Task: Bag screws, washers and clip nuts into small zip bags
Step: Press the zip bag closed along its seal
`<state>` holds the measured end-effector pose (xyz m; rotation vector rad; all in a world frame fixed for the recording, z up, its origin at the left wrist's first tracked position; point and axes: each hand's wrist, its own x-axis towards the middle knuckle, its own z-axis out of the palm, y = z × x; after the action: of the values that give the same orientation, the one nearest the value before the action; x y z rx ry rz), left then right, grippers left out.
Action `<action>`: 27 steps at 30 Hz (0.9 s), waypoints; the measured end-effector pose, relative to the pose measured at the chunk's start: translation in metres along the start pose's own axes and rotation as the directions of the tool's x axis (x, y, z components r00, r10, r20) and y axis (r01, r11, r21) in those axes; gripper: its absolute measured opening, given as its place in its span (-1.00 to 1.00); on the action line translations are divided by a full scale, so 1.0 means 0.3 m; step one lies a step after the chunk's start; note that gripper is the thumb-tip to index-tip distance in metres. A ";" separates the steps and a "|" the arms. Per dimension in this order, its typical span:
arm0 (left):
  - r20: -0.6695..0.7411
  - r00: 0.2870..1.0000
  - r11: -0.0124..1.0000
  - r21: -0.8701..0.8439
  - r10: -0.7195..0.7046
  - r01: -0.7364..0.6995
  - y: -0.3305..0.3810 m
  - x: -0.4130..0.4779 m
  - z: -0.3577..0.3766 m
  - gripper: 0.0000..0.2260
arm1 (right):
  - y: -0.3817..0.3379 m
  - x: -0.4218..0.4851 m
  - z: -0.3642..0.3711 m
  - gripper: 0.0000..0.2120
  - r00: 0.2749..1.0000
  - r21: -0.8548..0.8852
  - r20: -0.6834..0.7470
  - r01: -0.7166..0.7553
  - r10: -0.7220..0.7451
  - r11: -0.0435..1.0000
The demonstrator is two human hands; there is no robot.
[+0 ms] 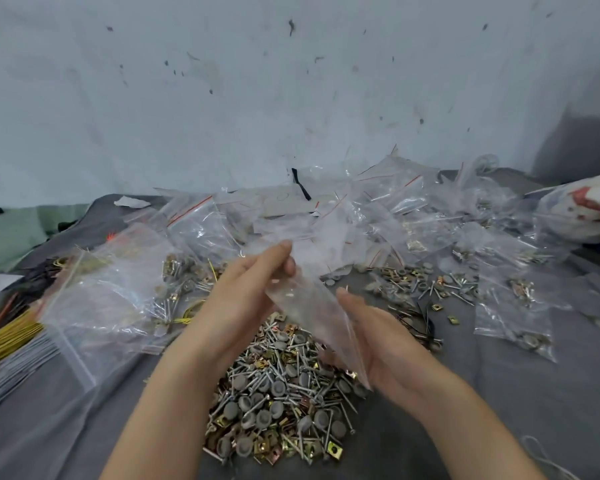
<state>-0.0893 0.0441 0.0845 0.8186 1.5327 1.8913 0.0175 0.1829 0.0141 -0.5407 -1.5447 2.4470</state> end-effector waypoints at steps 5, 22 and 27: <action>-0.079 0.997 0.966 0.257 -0.004 0.024 0.011 -0.032 -0.091 -0.82 | -0.061 -0.026 -0.029 -0.75 0.987 0.163 -0.141 0.101 -0.078 0.981; 0.307 0.837 0.081 0.921 0.452 -0.381 -0.162 -0.077 0.182 -0.76 | 0.035 -0.072 0.009 -0.70 0.825 -0.074 -0.369 0.433 -0.428 0.898; 0.216 0.858 0.130 0.943 0.466 -0.307 -0.185 -0.044 0.183 -0.80 | 0.010 -0.044 0.002 -0.43 0.840 -0.087 -0.260 0.470 -0.476 0.878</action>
<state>-0.0363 0.0795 0.0374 1.8076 2.8682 0.9881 0.0293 0.1766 0.0143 -0.4154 -1.3878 1.8962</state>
